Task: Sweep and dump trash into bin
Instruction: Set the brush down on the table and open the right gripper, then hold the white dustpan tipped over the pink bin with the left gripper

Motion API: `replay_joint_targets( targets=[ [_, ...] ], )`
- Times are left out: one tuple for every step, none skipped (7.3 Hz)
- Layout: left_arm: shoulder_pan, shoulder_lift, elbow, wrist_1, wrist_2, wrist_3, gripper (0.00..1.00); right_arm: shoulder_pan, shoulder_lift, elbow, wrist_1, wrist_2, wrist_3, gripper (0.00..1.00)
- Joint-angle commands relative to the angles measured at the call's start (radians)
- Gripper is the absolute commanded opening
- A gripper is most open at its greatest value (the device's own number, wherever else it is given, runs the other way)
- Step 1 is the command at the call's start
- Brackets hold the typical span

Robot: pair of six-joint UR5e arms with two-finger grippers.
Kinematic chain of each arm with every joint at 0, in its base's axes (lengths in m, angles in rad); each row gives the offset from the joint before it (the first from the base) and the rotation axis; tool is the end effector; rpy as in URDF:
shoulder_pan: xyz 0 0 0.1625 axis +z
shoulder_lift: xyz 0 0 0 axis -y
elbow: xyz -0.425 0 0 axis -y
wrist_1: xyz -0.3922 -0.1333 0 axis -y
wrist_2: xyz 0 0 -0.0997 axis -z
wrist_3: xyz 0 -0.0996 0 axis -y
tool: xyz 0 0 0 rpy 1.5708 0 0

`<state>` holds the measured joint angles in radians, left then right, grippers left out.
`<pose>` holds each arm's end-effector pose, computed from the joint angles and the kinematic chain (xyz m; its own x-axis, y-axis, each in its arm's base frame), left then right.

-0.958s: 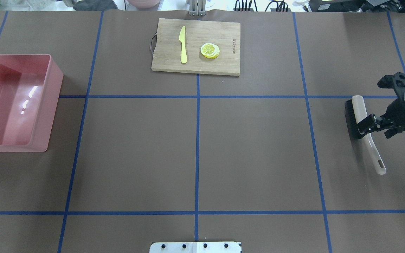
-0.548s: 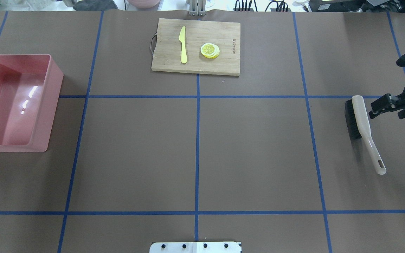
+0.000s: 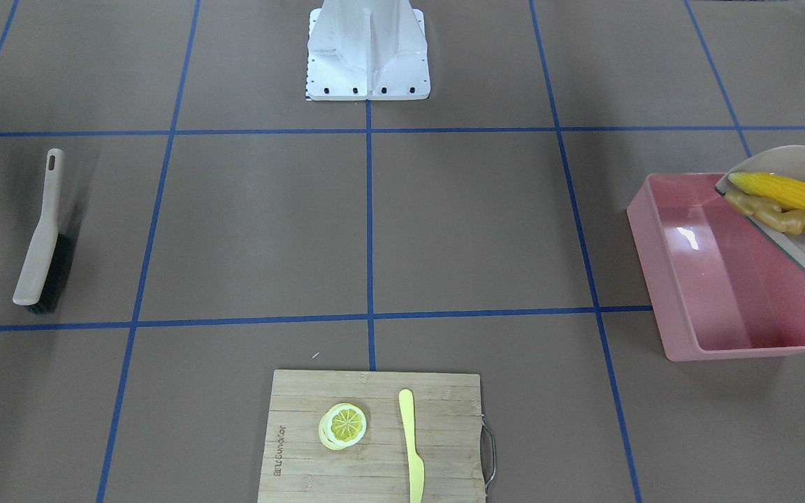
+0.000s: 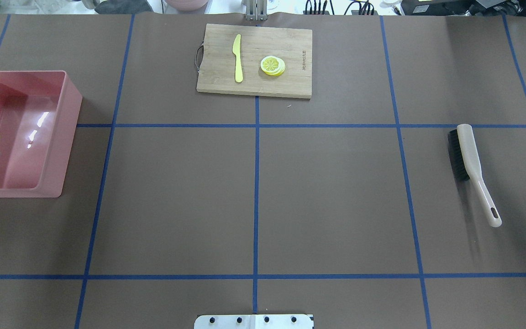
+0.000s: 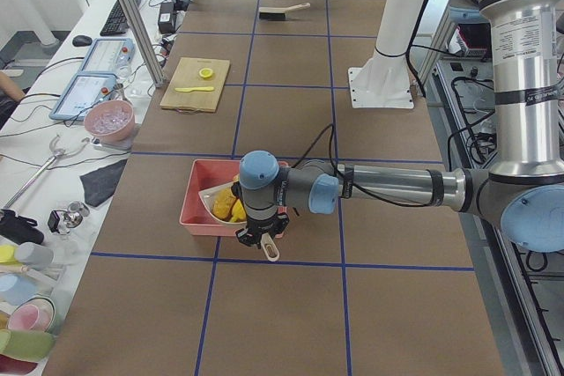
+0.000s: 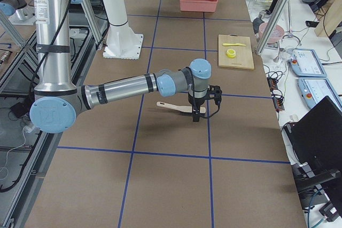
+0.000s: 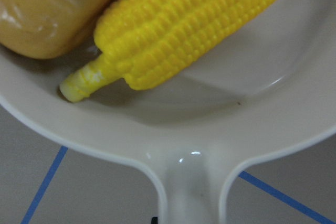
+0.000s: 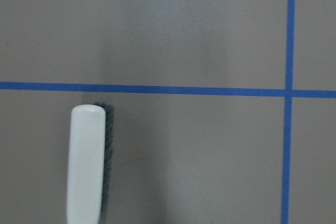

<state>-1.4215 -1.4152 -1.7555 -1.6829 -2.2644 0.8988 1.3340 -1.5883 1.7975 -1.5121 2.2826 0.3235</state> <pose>-0.0040 -0.4412 0.6327 0.3498 0.8928 -0.2839 -0.6763 0.4504 0.5830 -0.0492 -0.4946 0.5523 0.7313 -0.0298 0.6814 -0.0066 0.9987 0.0507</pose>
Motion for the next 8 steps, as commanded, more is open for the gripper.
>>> replay_joint_targets(
  targets=[
    [0.053, -0.008, -0.01, 0.058, 0.006, 0.052, 0.0, 0.097, -0.074, -0.032, -0.003, 0.001, -0.109, 1.0],
    [0.046, -0.033, -0.03, 0.151, 0.058, 0.098, 0.0, 0.143, -0.125, -0.027, -0.003, 0.014, -0.11, 1.0],
    [0.043, -0.062, -0.044, 0.232, 0.083, 0.153, 0.0, 0.163, -0.156, -0.026, 0.0, 0.014, -0.119, 1.0],
    [0.038, -0.07, -0.045, 0.264, 0.083, 0.178, 0.0, 0.184, -0.157, -0.033, -0.003, 0.002, -0.203, 1.0],
    [0.039, -0.07, -0.045, 0.27, 0.085, 0.18, 0.0, 0.198, -0.162, -0.04, -0.003, 0.001, -0.237, 1.0],
    [0.042, -0.073, -0.048, 0.299, 0.091, 0.184, 0.0, 0.198, -0.168, -0.038, -0.003, 0.001, -0.238, 1.0],
    [0.044, -0.097, -0.058, 0.362, 0.112, 0.205, 0.0, 0.198, -0.168, -0.038, -0.003, 0.0, -0.238, 1.0],
    [0.046, -0.161, -0.055, 0.456, 0.182, 0.241, 0.0, 0.198, -0.171, -0.04, -0.003, -0.002, -0.238, 1.0]
  ],
)
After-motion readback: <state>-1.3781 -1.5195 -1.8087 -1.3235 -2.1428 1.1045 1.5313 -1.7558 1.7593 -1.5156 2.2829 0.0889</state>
